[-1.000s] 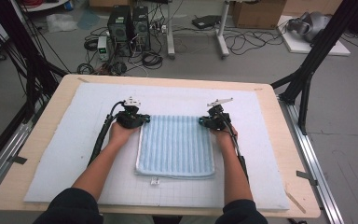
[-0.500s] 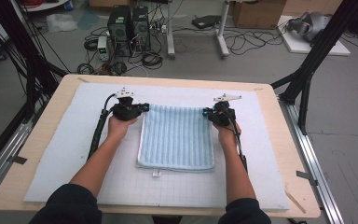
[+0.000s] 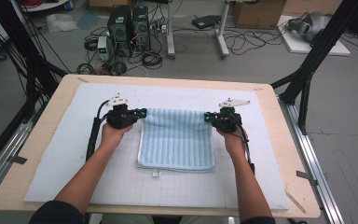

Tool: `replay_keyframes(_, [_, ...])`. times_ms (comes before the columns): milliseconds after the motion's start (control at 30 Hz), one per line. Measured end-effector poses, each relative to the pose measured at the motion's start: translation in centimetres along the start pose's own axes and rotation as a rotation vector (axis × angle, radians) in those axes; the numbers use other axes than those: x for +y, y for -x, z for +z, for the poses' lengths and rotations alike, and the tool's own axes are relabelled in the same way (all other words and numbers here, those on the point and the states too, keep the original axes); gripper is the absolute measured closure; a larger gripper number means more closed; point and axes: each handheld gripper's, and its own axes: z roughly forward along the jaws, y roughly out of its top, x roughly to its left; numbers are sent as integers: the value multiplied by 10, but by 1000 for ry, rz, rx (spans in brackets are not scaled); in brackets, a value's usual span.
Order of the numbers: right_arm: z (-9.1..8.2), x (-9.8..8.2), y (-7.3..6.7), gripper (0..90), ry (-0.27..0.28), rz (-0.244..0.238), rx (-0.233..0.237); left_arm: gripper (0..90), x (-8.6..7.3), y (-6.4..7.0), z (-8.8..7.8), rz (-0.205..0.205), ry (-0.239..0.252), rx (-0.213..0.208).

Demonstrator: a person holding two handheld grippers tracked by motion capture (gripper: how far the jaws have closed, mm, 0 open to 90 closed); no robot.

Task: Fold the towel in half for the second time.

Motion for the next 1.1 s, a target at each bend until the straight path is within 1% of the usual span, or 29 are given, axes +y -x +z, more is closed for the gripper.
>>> replay_keyframes(67, [-3,-1,-2,830,-4,-1,7,865,-2,4,-5,8,13,-2])
replay_keyframes(133, [-7,-2,-5,830,-10,-8,14,865,-3,7,-9,21,10,-8])
replay_keyframes(167, [-8,-3,-7,830,-13,-10,20,865,-3,9,-10,20,11,-10])
replay_keyframes(233, [-11,-5,-9,830,-11,-17,25,864,-4,12,-14,23,-2,-24])
replay_keyframes(300, [-15,-8,-12,830,-7,-20,33,864,-5,16,-19,37,16,-27])
replay_keyframes(400, [-20,-12,-16,830,-3,-24,41,864,-9,21,-24,46,15,-37])
replay_keyframes(467, [-23,-15,-19,830,0,-28,48,864,-12,23,-27,46,7,-44])
replay_keyframes(500, [-24,-16,-20,830,3,-30,52,864,-14,25,-28,48,11,-44])
replay_keyframes(533, [-25,-17,-22,830,-3,-27,56,864,-16,26,-30,50,13,-46])
replay_keyframes(600, [-28,-17,-25,828,-11,-39,58,864,-19,28,-33,49,15,-49])
replay_keyframes(733, [-35,-17,-33,828,5,-60,64,864,-28,32,-39,43,16,-61])
replay_keyframes(833, [-39,-24,-38,828,10,-63,74,864,-35,36,-43,46,13,-71])
replay_keyframes(867, [-41,-26,-40,828,10,-63,76,864,-37,37,-44,40,5,-75])
replay_keyframes(933, [-44,-31,-44,827,12,-66,77,864,-41,40,-46,47,11,-79])
replay_keyframes(967, [-45,-33,-45,826,11,-71,78,864,-42,41,-46,49,7,-83])
replay_keyframes(1067, [-48,-40,-48,825,11,-67,83,864,-46,44,-49,55,-5,-90])
replay_keyframes(1100, [-49,-42,-49,824,9,-64,86,864,-47,45,-50,58,1,-93])
